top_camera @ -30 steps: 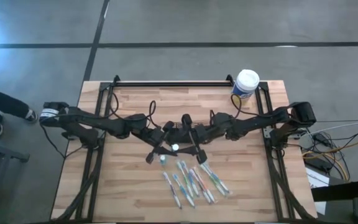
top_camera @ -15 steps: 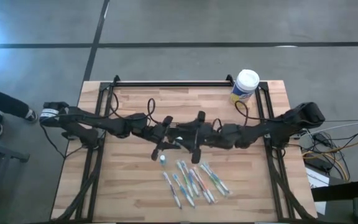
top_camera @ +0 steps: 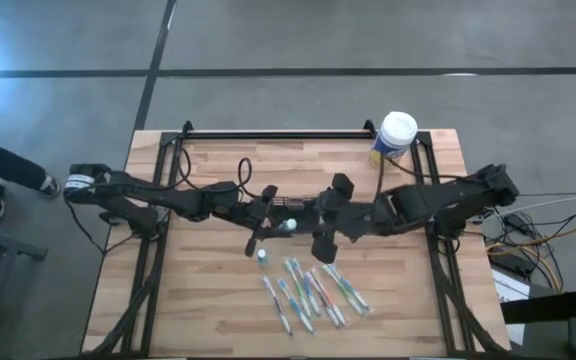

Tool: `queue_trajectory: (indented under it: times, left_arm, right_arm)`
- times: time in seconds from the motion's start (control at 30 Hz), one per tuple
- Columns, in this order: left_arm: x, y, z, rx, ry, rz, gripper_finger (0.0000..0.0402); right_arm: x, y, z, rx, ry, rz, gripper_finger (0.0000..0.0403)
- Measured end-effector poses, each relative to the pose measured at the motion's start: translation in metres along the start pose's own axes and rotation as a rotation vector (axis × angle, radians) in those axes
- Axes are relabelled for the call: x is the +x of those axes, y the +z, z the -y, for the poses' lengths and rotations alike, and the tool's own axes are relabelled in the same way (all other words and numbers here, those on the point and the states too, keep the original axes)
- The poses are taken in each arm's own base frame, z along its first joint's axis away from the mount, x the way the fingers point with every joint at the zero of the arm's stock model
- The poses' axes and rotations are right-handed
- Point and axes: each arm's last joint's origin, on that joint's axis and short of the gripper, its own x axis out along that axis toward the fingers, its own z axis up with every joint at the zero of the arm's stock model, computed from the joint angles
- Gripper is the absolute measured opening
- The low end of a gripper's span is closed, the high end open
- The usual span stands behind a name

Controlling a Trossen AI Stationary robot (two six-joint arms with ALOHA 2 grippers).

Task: Pick & Place toothbrushing station
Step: Put the bottom blue mouthwash bottle into the black wire organizer

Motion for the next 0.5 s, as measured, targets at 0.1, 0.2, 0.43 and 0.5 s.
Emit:
queue_trajectory:
  times: [0.1,0.2,0.43,0.5]
  left_arm:
    - [0.0,0.0,0.0,0.0,0.004,-0.004,0.0089]
    - [0.0,-0.001,0.0,-0.001,0.005,-0.006,0.0089]
    - [0.0,-0.001,-0.001,-0.001,0.015,-0.008,0.0089]
    - [0.0,-0.002,-0.001,-0.003,0.017,-0.017,0.0089]
  right_arm:
    - [-0.004,0.014,0.0,0.0,0.064,-0.056,0.0235]
    - [0.0,0.024,-0.001,-0.006,0.079,-0.113,0.0235]
    - [0.031,0.027,-0.003,-0.034,0.026,-0.31,0.0238]
    - [0.039,0.029,-0.004,-0.035,0.017,-0.341,0.0239]
